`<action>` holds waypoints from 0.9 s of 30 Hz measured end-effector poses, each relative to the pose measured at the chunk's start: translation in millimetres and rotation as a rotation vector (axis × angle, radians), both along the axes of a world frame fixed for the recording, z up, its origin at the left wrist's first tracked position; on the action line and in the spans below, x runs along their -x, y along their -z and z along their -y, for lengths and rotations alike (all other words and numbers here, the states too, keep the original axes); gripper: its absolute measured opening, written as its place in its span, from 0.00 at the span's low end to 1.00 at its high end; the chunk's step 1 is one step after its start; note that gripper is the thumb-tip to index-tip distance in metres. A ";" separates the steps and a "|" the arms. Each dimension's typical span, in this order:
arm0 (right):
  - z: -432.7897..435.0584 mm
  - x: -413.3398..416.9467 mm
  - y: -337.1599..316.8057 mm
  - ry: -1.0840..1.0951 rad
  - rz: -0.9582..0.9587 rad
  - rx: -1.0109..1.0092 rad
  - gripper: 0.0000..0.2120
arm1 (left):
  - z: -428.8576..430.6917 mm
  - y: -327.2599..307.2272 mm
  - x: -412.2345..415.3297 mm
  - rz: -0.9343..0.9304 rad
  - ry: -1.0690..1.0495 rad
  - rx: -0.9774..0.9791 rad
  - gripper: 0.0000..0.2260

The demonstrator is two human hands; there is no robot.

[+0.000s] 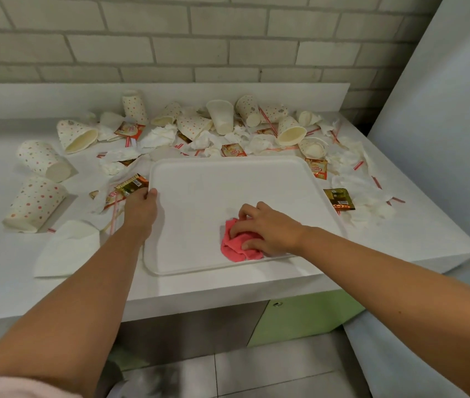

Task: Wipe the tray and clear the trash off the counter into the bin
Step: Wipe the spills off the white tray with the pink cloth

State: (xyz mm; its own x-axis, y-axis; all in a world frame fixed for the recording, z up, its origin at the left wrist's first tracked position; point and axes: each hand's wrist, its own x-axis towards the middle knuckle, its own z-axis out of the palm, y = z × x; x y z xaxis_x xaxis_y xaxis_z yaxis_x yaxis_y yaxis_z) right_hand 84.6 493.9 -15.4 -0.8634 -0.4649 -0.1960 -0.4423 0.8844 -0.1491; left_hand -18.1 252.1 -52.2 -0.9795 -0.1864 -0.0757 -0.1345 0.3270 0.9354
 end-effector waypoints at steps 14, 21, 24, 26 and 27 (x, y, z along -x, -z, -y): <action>13.7 0.5 -9.7 -0.043 0.095 -0.028 0.14 | -1.2 -0.9 -2.0 -0.008 -0.003 0.040 0.09; 39.3 -9.1 -0.6 -0.005 -0.005 -0.029 0.16 | -1.4 -0.8 -3.3 -0.032 -0.004 0.076 0.09; 24.3 -14.0 -8.5 0.061 0.081 -0.007 0.15 | -3.5 -5.5 -8.4 -0.064 0.002 0.128 0.10; 10.9 -14.8 -16.5 0.117 0.153 0.008 0.13 | -6.0 -12.1 -14.3 -0.101 -0.003 0.157 0.10; 3.0 -15.1 -20.4 0.157 0.187 0.008 0.12 | -6.8 -15.3 -17.0 -0.119 -0.007 0.178 0.11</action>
State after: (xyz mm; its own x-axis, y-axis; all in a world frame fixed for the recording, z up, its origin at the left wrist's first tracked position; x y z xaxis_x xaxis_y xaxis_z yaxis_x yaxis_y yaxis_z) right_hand 99.7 490.9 5.0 -0.8743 -0.3300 -0.3559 -0.2634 0.9385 -0.2231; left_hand -1.1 259.0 -36.9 -0.9782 -0.1934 0.0752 -0.0294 0.4877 0.8725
